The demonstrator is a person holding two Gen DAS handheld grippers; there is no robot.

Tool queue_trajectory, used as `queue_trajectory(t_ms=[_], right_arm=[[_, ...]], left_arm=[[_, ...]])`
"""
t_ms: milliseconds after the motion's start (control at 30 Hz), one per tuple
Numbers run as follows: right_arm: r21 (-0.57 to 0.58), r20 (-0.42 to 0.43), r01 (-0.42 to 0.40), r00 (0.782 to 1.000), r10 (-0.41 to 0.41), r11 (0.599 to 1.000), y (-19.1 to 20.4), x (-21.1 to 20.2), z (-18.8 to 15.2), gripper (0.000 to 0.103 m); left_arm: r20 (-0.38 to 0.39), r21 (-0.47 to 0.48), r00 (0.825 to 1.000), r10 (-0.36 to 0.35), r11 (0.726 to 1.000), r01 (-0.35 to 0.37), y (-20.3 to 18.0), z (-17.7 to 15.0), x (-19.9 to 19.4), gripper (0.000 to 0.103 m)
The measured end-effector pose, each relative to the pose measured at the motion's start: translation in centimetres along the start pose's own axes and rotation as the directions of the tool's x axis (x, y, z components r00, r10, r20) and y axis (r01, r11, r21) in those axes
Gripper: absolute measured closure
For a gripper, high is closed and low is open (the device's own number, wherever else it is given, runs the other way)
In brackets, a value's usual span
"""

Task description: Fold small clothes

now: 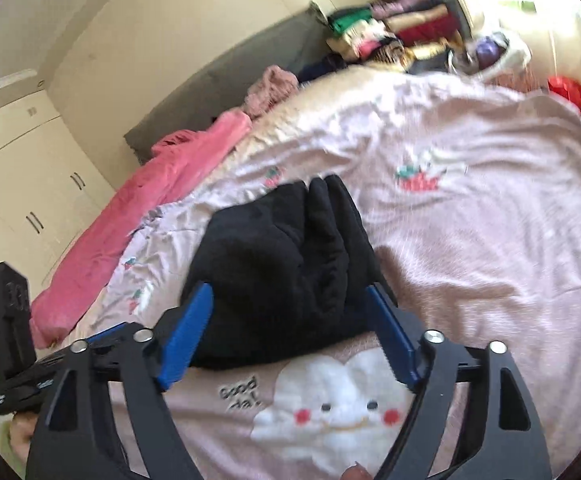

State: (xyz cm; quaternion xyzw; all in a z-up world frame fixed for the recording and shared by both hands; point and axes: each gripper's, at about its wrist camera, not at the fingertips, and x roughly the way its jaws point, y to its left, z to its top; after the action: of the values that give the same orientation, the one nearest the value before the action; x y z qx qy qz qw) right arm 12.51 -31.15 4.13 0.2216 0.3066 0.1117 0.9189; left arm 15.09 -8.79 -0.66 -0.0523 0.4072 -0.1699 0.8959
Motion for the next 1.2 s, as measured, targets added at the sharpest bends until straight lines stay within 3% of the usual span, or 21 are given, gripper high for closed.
queue_trajectory(t_ms=[100,267,300,700,1200], right_arm=[[-0.034,0.028,0.003,1.000,-0.002,0.999,1.1,-1.9,-0.2,0.009],[-0.086,0.035,0.021,0.999,-0.018,0.996,2.4,-4.5,-1.0,0.005],[-0.097,0.033,0.027,0.999,-0.024,0.995,2.6,-4.8,-1.4,0.005],[-0.232,0.018,0.113,0.994,-0.112,0.966,4.6,-5.6,-3.4,0.005],[-0.260,0.006,0.149,0.988,-0.152,0.954,4.4,-5.3,-3.6,0.005]], left_arm=[[0.015,0.016,1.000,-0.004,1.000,0.004,-0.5,-0.6,-1.3,0.022],[0.029,0.041,1.000,-0.002,0.999,0.001,-1.2,-1.5,-2.7,0.019],[0.032,0.044,0.999,0.002,0.999,-0.003,-1.2,-1.8,-3.0,0.009],[0.037,0.025,0.999,0.019,0.999,-0.020,-0.7,-3.4,-4.1,0.009],[0.031,0.018,0.999,0.034,0.999,-0.034,-0.1,-3.6,-4.3,0.009]])
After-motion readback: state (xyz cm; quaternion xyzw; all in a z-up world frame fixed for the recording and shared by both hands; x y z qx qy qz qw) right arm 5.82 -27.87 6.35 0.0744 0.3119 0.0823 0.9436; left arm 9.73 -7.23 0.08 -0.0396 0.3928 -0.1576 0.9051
